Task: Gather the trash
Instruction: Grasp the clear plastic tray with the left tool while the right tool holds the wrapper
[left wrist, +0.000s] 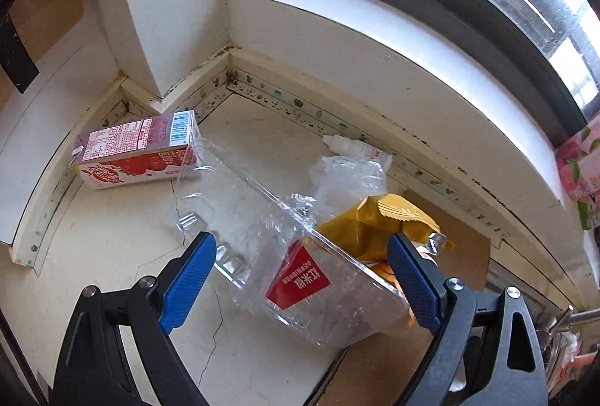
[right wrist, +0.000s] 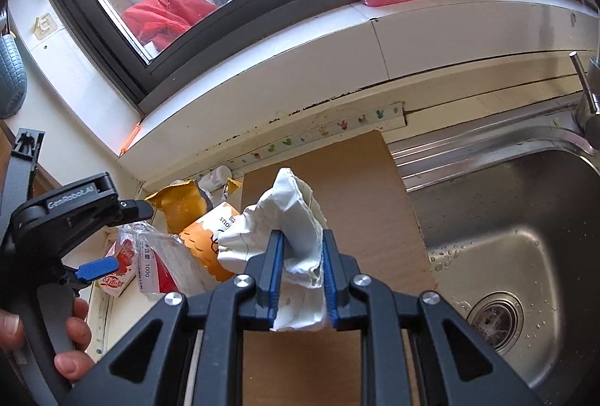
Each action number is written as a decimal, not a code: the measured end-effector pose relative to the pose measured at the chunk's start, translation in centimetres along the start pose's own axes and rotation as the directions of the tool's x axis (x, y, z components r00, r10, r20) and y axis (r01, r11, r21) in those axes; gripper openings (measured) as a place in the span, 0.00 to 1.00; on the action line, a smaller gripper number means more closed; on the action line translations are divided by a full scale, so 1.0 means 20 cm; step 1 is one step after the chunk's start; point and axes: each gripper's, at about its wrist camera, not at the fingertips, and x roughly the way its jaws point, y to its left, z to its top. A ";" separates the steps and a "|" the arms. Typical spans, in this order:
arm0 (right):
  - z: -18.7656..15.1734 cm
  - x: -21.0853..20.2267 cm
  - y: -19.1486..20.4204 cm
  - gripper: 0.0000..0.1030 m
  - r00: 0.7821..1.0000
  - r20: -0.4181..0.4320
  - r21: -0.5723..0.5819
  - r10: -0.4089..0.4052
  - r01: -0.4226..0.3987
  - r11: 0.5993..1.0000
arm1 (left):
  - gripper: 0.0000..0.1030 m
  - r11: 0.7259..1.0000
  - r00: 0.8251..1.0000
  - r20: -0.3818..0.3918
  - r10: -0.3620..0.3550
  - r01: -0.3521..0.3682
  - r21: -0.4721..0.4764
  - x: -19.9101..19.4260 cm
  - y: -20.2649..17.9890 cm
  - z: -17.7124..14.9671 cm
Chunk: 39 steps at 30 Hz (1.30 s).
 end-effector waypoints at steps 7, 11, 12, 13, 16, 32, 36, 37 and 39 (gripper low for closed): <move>-0.03 0.00 -0.01 0.19 1.000 -0.021 -0.008 0.010 -0.010 1.000 | 0.89 0.998 0.998 -0.063 0.030 -0.033 -0.048 0.07 0.06 -0.02; -0.07 -0.01 -0.01 0.19 0.998 -0.052 -0.009 0.025 -0.026 1.000 | 0.73 0.999 0.998 -0.055 0.029 -0.031 -0.038 0.01 0.11 -0.08; -0.08 -0.01 -0.01 0.19 0.998 -0.057 -0.012 0.029 -0.030 0.999 | 0.67 0.999 0.998 -0.058 0.014 -0.016 -0.044 -0.01 0.13 -0.10; -0.09 -0.01 0.00 0.19 0.998 -0.062 -0.016 0.031 -0.032 0.999 | 0.65 0.999 0.998 -0.061 0.002 -0.006 -0.053 -0.02 0.14 -0.11; -0.12 -0.02 0.01 0.19 0.996 -0.076 -0.025 0.037 -0.039 0.999 | 0.64 0.996 0.996 -0.086 -0.039 0.031 -0.084 -0.03 0.20 -0.14; -0.31 -0.08 0.13 0.19 0.979 -0.169 -0.104 0.116 -0.135 0.985 | 0.05 0.985 0.980 -0.099 -0.175 0.174 -0.021 -0.20 0.35 -0.38; -0.34 -0.13 0.17 0.19 0.973 -0.177 -0.124 0.145 -0.168 0.978 | 0.04 0.985 0.981 -0.094 -0.169 0.172 0.025 -0.27 0.40 -0.45; -0.35 -0.14 0.18 0.19 0.972 -0.179 -0.128 0.154 -0.178 0.976 | 0.04 0.985 0.982 -0.090 -0.167 0.170 0.032 -0.29 0.42 -0.47; -0.36 -0.18 0.21 0.19 0.968 -0.183 -0.137 0.173 -0.199 0.970 | 0.04 0.985 0.983 -0.084 -0.166 0.170 0.042 -0.35 0.46 -0.51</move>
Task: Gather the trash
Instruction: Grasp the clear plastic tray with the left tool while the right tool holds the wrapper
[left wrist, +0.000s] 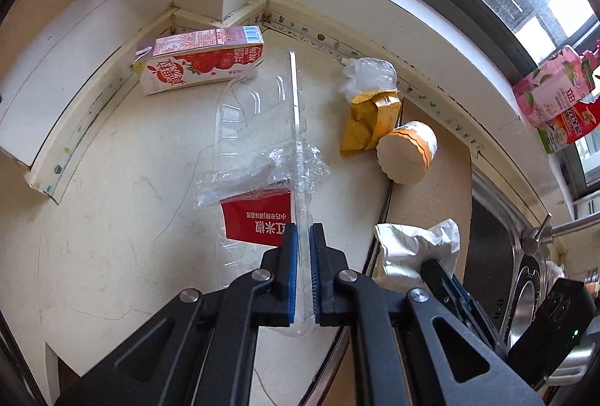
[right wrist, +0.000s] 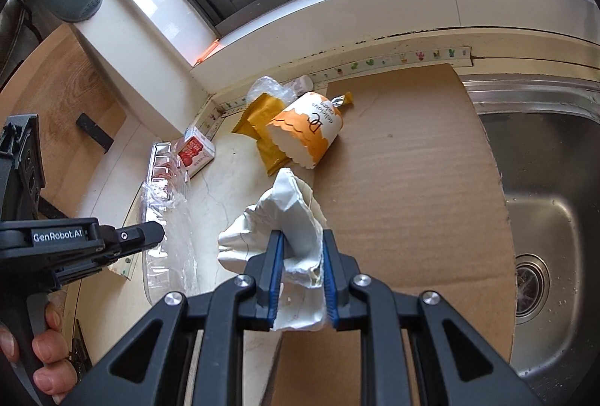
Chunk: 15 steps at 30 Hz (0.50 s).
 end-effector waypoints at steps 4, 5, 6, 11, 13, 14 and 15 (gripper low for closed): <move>-0.03 -0.07 0.07 0.19 1.000 0.008 -0.025 0.023 -0.023 0.999 | 0.04 1.000 1.000 0.024 0.008 -0.008 0.015 -0.15 0.07 -0.13; -0.05 -0.10 0.09 0.19 1.000 0.010 -0.032 0.028 -0.028 0.999 | 0.04 1.000 1.000 0.029 0.009 -0.009 0.018 -0.19 0.09 -0.16; -0.06 -0.12 0.11 0.19 0.999 0.012 -0.037 0.032 -0.031 0.999 | 0.04 1.000 0.999 0.034 0.007 -0.008 0.022 -0.23 0.11 -0.20; -0.15 -0.27 0.22 0.19 0.998 0.038 -0.063 0.044 -0.042 0.997 | 0.04 0.999 0.998 0.060 -0.012 0.009 0.048 -0.43 0.19 -0.40; -0.21 -0.34 0.27 0.19 0.998 0.050 -0.070 0.046 -0.043 0.997 | 0.04 0.998 0.997 0.071 -0.022 0.017 0.062 -0.51 0.23 -0.51; -0.25 -0.38 0.30 0.19 0.997 0.055 -0.073 0.047 -0.043 0.996 | 0.04 0.997 0.997 0.074 -0.024 0.019 0.070 -0.54 0.25 -0.56; -0.28 -0.41 0.32 0.19 0.997 0.060 -0.076 0.046 -0.042 0.996 | 0.04 0.997 0.997 0.077 -0.026 0.020 0.079 -0.58 0.27 -0.61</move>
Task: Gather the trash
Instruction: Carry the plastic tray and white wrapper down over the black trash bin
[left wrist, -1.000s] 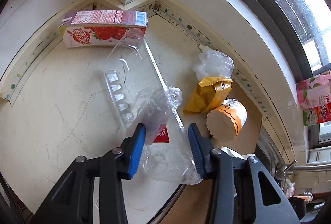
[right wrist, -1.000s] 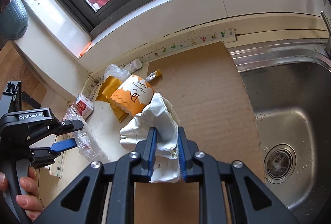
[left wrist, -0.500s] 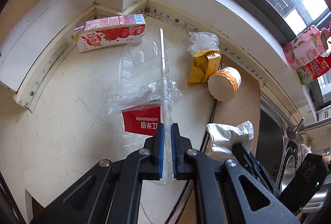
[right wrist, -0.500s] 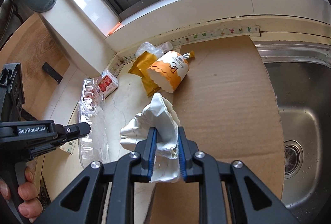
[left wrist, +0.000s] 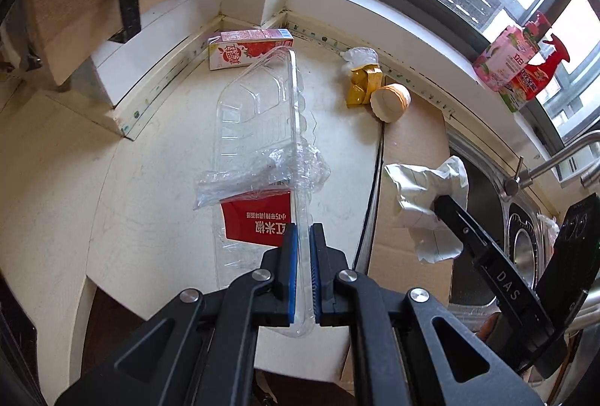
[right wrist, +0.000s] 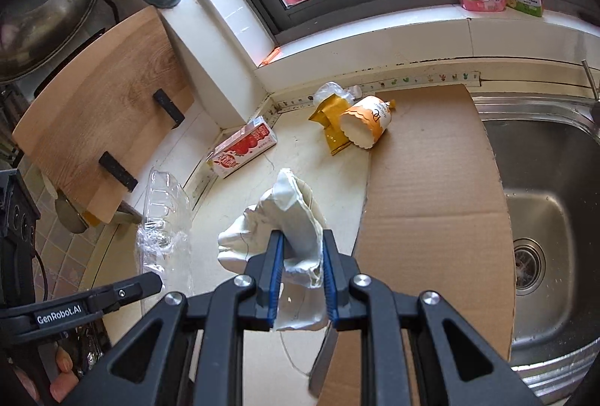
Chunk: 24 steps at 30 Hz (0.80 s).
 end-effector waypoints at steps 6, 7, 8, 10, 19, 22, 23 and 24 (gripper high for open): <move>-0.26 -0.22 0.18 0.19 1.000 0.016 -0.021 -0.011 0.012 1.000 | 0.04 0.999 1.000 -0.004 -0.027 0.027 0.036 -0.20 0.10 -0.31; -0.31 -0.25 0.20 0.19 1.000 0.015 -0.023 -0.013 0.014 1.000 | 0.04 0.999 1.000 -0.004 -0.029 0.029 0.045 -0.23 0.11 -0.37; -0.36 -0.28 0.23 0.19 1.000 0.013 -0.025 -0.015 0.016 1.000 | 0.04 0.998 0.999 -0.003 -0.032 0.032 0.054 -0.26 0.13 -0.43; -0.47 -0.35 0.28 0.19 1.000 0.009 -0.035 -0.020 0.020 0.999 | 0.04 0.997 0.999 -0.003 -0.041 0.041 0.070 -0.32 0.17 -0.55; -0.96 -0.52 0.46 0.19 0.997 -0.049 -0.102 -0.053 0.048 0.994 | 0.04 0.992 0.997 -0.057 -0.044 0.051 0.113 -0.46 0.36 -1.07; -1.13 -0.50 0.48 0.19 0.992 -0.111 -0.122 -0.064 0.051 0.991 | 0.04 0.992 0.995 -0.093 -0.026 0.038 0.123 -0.44 0.41 -1.23; -1.18 -0.49 0.48 0.19 0.988 -0.136 -0.126 -0.071 0.054 0.991 | 0.04 0.992 0.995 -0.103 -0.016 0.029 0.126 -0.43 0.42 -1.27; -1.23 -0.47 0.48 0.19 0.984 -0.160 -0.128 -0.077 0.057 0.990 | 0.04 0.991 0.993 -0.115 -0.008 0.023 0.128 -0.41 0.44 -1.31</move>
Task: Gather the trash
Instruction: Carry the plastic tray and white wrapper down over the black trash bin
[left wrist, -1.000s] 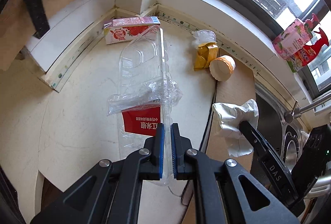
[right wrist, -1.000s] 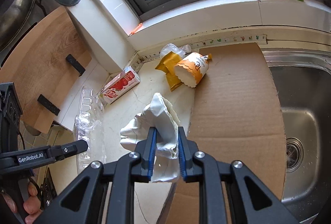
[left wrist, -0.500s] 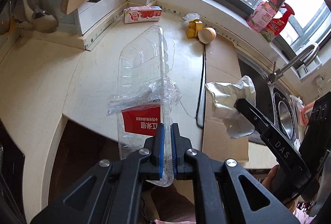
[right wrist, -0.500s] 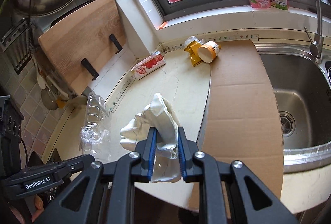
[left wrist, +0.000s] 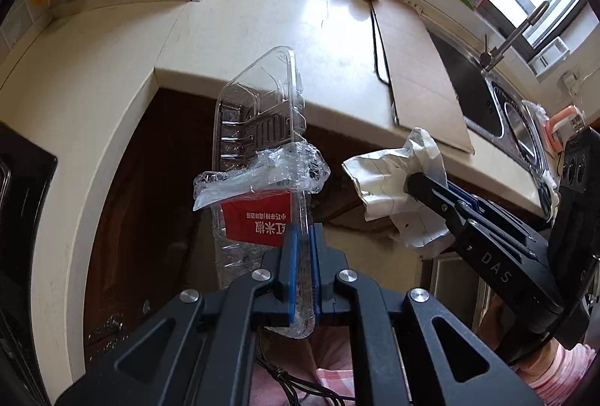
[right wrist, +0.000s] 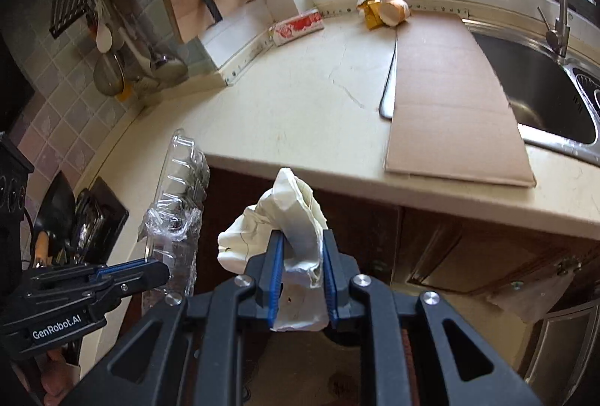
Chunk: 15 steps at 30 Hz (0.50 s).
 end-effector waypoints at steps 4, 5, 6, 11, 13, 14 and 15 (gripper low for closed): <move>-0.13 0.09 0.00 0.19 0.996 -0.084 -0.006 -0.013 0.013 1.000 | 0.04 1.000 0.998 -0.065 -0.006 0.005 -0.009 0.10 0.03 -0.16; -0.15 0.11 0.00 0.19 0.995 -0.099 -0.012 -0.021 0.020 1.000 | 0.04 1.000 0.996 -0.084 -0.011 0.010 -0.011 0.14 0.04 -0.19; -0.18 0.14 -0.01 0.19 0.993 -0.116 -0.021 -0.031 0.029 0.999 | 0.04 1.000 0.995 -0.099 -0.015 0.013 -0.013 0.17 0.04 -0.21; -0.31 0.29 -0.06 0.19 0.979 -0.194 -0.035 -0.063 0.057 0.998 | 0.04 0.999 0.985 -0.174 -0.003 -0.003 -0.038 0.43 0.09 -0.31; -0.35 0.36 -0.11 0.19 0.975 -0.208 -0.027 -0.076 0.072 0.997 | 0.04 0.999 0.982 -0.190 0.021 -0.029 -0.040 0.53 0.11 -0.34; -0.37 0.39 -0.13 0.19 0.973 -0.214 -0.025 -0.083 0.080 0.997 | 0.04 0.998 0.980 -0.195 0.034 -0.043 -0.041 0.59 0.13 -0.35; -0.39 0.43 -0.15 0.19 0.971 -0.222 -0.025 -0.092 0.089 0.996 | 0.04 0.997 0.978 -0.203 0.047 -0.057 -0.044 0.66 0.13 -0.35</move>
